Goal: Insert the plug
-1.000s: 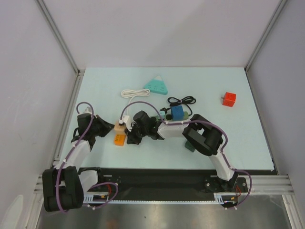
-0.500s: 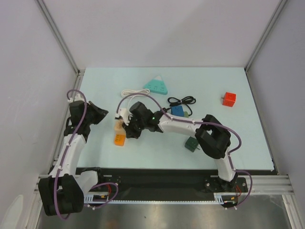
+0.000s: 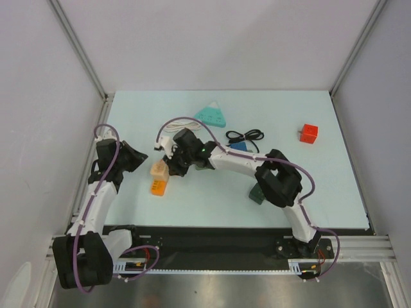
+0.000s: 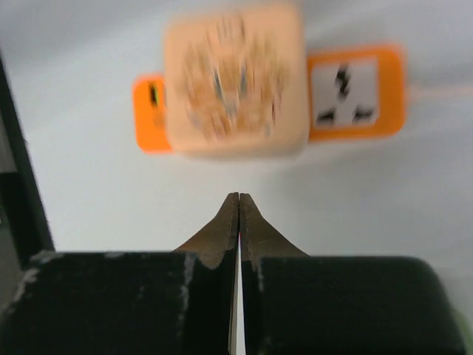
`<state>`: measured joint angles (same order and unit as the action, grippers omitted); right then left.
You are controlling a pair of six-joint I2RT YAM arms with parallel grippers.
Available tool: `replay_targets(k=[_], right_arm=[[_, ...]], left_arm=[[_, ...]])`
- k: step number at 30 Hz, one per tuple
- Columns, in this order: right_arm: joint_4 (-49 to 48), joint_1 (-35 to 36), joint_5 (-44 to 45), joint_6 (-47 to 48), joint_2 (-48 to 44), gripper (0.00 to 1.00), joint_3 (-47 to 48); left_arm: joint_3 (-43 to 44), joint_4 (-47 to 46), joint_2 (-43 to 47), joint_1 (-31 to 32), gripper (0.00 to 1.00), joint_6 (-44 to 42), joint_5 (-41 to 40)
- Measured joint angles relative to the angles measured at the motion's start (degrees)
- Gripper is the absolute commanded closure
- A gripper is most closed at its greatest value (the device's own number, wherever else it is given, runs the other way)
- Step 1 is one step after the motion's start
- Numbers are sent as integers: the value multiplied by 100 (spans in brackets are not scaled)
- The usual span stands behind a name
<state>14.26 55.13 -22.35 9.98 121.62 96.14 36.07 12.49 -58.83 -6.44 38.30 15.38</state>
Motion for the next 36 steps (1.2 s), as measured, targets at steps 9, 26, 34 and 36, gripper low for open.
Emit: replay_targets(k=[9,26,34,36], right_arm=[[289,-11,144,-90,240,100,-197],[-190,-402,446,-358,-2433,100,-1355],[-170,-638,503,-393,-2774,100,-1749],[-175,-680,535,-409,-2929,98,-1777]], left_arm=[[22,258,-15,0,100,-352,-24],[424,715,-140,1403,100,-688,-894],[125,516,-297,1464,100,-490,-1075],[293,874,-238,1469,100,-494,-1134]])
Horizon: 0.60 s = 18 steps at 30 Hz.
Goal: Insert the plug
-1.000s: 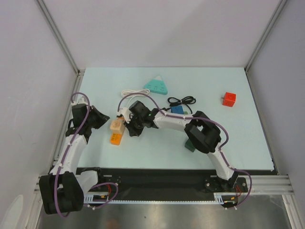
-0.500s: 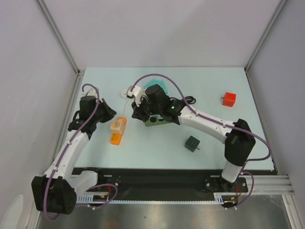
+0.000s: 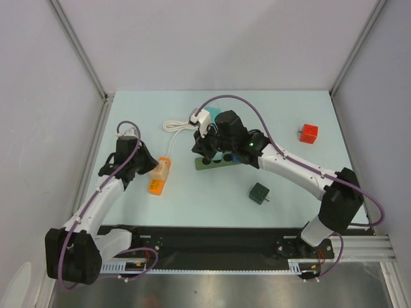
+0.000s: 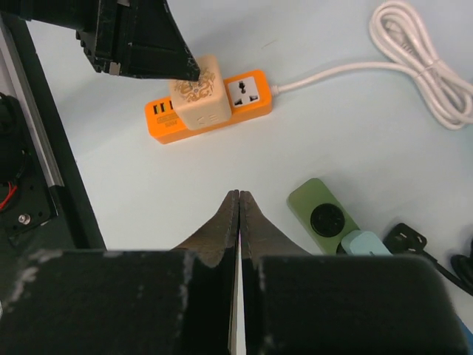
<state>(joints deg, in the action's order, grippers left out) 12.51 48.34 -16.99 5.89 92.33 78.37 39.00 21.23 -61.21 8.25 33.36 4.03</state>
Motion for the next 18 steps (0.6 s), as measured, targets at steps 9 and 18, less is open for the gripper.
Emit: replay_targets(k=[9,18], right_arm=[[7,-109,1040,-531,-866,55,-232],[-76,-435,1976,-1187,-1915,0,-704]], left_arm=[[739,286,190,809,100,-28,-85],[638,7,-1331,1740,100,7,-446]])
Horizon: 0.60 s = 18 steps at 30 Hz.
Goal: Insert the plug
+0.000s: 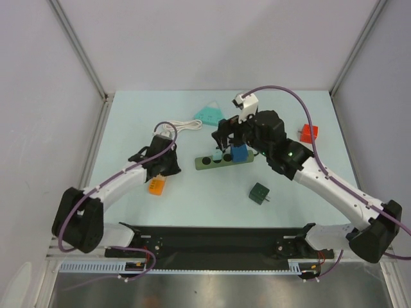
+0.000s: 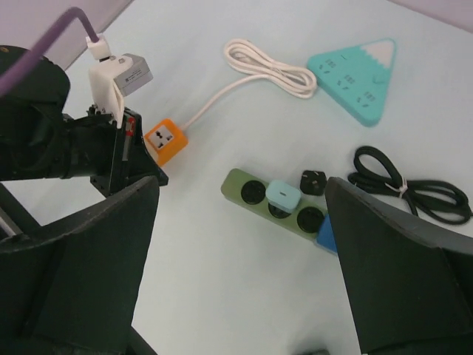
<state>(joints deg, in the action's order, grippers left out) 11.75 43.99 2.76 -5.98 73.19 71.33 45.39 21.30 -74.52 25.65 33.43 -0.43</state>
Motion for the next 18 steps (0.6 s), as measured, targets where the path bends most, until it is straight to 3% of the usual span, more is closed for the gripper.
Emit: replay_targets(k=[11,18], right_arm=[[44,-37,846,-142,-374,0,-404],[1139,-485,1141,-575,-367,0,-164]], left_arm=[[944,341,-2002,9,100,-133,-1202],[1467,557,-2632,-195,100,-205,-1696]])
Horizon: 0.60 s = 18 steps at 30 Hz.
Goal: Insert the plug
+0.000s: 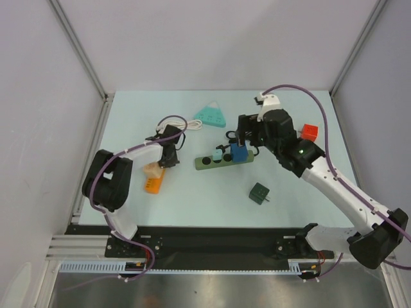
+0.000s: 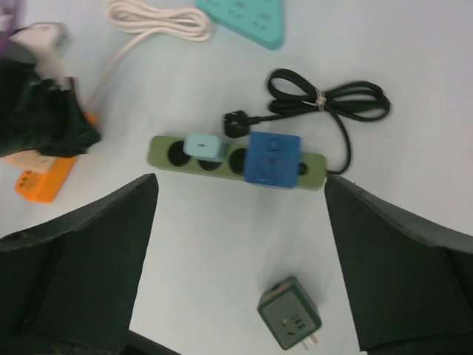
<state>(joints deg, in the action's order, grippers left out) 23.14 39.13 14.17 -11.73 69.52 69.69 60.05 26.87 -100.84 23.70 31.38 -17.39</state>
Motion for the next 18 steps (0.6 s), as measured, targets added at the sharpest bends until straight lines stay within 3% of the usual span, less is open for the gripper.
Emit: replay_targets(k=[5,8,10,15,18], right_arm=[[647,-920,-168,-616,-162,0,-157],[1097,-1266,-201,-918,-376,0,-468],[1351,-1484,-225,-1263,-492,0,-748],[2090,-2452,4,-2013,-501,0,-1198],[2041,-3292,15,-1998,-365,0,-1202]], left_arm=[[-245,-24,297,-470,96,-116,186],[-221,94,640,-448,79,-365,492],[-94,133,938,-256,61,-520,857],[306,24,1786,527,48,-798,1674],[385,-114,2317,920,38,-901,2164]])
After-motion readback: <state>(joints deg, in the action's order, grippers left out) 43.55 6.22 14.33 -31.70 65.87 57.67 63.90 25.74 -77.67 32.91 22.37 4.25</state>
